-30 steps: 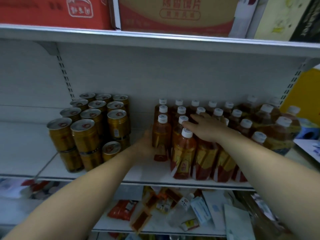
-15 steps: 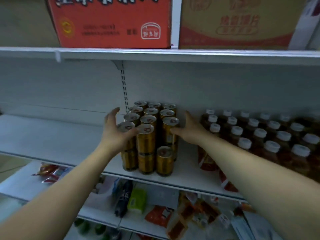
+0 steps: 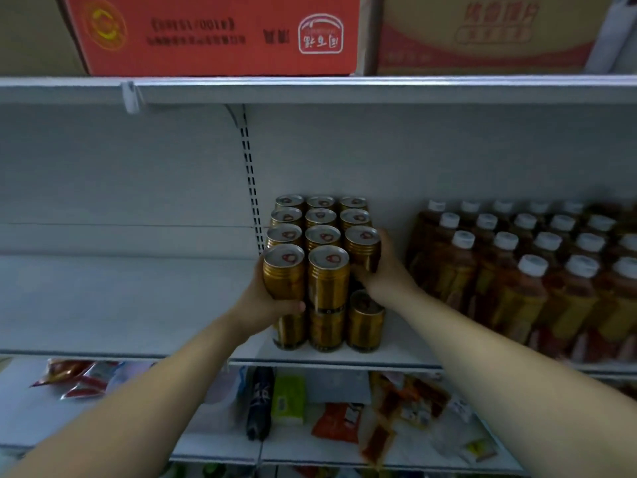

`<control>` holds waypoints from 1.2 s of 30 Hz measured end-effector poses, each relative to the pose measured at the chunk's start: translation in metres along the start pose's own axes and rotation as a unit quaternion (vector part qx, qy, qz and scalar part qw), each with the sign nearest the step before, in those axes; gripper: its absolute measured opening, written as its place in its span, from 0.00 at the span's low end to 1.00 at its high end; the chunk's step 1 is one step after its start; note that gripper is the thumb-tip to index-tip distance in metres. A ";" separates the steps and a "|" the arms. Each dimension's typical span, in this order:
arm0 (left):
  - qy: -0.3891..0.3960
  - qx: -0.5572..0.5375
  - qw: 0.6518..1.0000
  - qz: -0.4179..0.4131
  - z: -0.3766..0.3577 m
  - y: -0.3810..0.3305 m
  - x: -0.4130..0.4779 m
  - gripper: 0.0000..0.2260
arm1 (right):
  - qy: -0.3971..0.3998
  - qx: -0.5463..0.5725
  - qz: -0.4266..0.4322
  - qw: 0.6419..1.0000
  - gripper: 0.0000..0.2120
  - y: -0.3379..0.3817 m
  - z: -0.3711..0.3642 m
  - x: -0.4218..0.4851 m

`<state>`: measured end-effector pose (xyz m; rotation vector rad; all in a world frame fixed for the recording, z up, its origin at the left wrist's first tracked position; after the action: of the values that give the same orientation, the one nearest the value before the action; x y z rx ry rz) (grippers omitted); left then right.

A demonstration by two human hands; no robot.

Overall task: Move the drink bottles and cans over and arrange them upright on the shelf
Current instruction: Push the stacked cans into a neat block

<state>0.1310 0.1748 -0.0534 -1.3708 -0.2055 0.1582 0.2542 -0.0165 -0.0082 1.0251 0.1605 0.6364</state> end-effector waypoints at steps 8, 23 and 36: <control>0.007 0.020 1.000 -0.015 -0.001 0.017 -0.003 0.51 | -0.065 0.074 -0.017 0.995 0.27 -0.007 -0.011 -0.016; 0.074 0.095 0.993 0.016 0.013 -0.005 -0.007 0.50 | -0.080 0.105 -0.033 0.991 0.20 -0.007 -0.008 -0.014; -0.004 -0.013 0.997 0.077 0.025 -0.070 0.066 0.22 | 0.092 -0.134 -0.046 0.986 0.43 0.033 0.023 0.103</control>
<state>0.1885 0.2005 0.0237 -1.4121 -0.1081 0.2915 0.3336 0.0363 0.0483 0.6945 0.2757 0.6484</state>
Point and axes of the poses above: each hand's wrist, its own x-axis towards the middle knuckle, its own z-axis out of the back of the hand, y = z × x, the point moved 8 cm from there along x, towards the middle knuckle, and after that the axes turned 6 degrees about y, right-handed, at the moved point
